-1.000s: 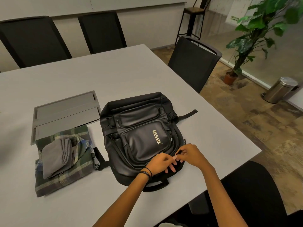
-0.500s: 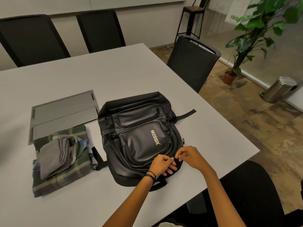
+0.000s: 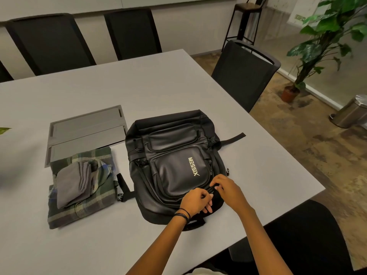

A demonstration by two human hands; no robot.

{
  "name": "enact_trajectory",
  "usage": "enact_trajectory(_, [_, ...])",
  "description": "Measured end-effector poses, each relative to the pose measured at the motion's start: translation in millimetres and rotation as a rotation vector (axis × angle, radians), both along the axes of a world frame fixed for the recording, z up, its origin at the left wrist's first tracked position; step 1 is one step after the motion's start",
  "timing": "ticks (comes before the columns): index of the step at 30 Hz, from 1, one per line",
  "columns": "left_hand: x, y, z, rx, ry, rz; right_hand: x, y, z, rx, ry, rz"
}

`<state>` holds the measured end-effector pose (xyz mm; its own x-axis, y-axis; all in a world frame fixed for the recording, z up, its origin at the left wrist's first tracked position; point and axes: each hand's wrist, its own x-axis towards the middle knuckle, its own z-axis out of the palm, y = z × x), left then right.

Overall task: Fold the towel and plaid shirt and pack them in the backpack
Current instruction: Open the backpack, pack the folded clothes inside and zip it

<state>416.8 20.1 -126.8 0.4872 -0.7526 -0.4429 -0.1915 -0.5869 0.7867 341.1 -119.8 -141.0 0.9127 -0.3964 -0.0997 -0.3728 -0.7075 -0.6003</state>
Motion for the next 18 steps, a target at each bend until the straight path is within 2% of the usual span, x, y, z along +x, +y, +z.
enact_trajectory(6, [8, 3, 0, 0.026, -0.062, -0.035, 2, -4, -2, -0.042, 0.005, 0.013])
enact_trajectory(10, [16, 10, 0, 0.067, -0.101, -0.067, 4, -13, 4, -0.004, -0.048, -0.074])
enact_trajectory(14, [21, 15, 1, 0.064, -0.124, -0.096, -4, -33, 9, 0.116, -0.114, -0.064])
enact_trajectory(18, [19, 16, 1, 0.048, -0.133, -0.116, -5, -32, 11, 0.213, -0.061, 0.021])
